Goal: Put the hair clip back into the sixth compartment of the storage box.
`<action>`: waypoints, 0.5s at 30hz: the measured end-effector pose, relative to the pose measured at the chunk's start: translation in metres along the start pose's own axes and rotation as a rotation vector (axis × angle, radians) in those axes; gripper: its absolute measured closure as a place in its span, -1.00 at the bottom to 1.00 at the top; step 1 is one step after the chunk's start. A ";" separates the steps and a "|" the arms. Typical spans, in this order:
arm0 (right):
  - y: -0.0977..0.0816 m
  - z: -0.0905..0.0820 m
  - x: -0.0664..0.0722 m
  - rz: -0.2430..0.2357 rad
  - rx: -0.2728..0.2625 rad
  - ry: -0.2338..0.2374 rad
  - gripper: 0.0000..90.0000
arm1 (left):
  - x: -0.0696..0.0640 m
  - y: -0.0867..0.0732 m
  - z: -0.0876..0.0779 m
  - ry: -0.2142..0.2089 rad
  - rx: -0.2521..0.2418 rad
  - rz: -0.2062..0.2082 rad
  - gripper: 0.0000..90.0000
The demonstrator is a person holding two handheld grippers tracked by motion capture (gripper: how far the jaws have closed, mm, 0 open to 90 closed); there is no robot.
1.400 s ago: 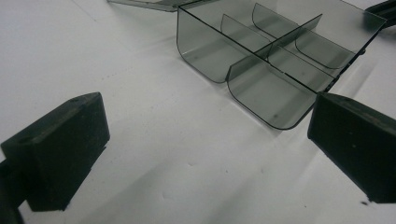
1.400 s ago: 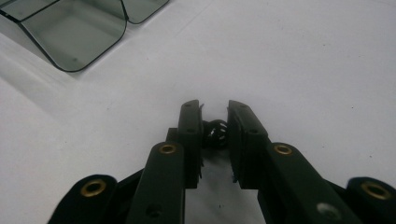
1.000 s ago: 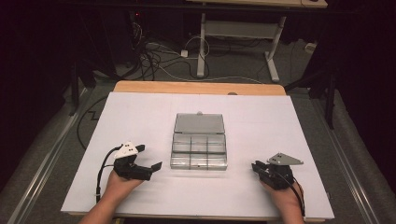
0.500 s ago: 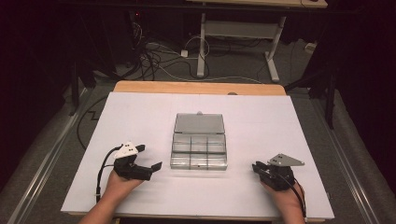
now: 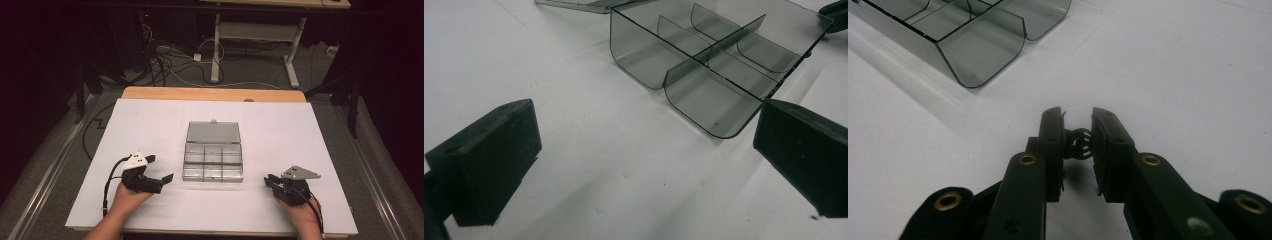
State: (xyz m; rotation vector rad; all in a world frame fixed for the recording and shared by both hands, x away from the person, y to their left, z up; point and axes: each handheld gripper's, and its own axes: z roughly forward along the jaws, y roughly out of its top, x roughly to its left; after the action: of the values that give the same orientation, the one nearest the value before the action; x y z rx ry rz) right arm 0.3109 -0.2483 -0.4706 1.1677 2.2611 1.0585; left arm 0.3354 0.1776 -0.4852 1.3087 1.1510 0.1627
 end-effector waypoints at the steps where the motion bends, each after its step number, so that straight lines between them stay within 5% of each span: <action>1: 0.000 0.001 0.001 0.001 0.000 0.005 0.72 | 0.000 0.000 0.000 0.000 -0.001 0.000 -1.00; 15: 0.005 0.007 0.016 -0.030 0.008 0.041 0.72 | 0.000 0.000 -0.001 -0.006 -0.006 0.000 -1.00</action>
State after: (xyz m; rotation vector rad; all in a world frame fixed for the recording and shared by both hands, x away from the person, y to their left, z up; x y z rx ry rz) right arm 0.3080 -0.2305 -0.4711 1.1222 2.3091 1.0720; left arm 0.3345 0.1782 -0.4848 1.3034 1.1448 0.1614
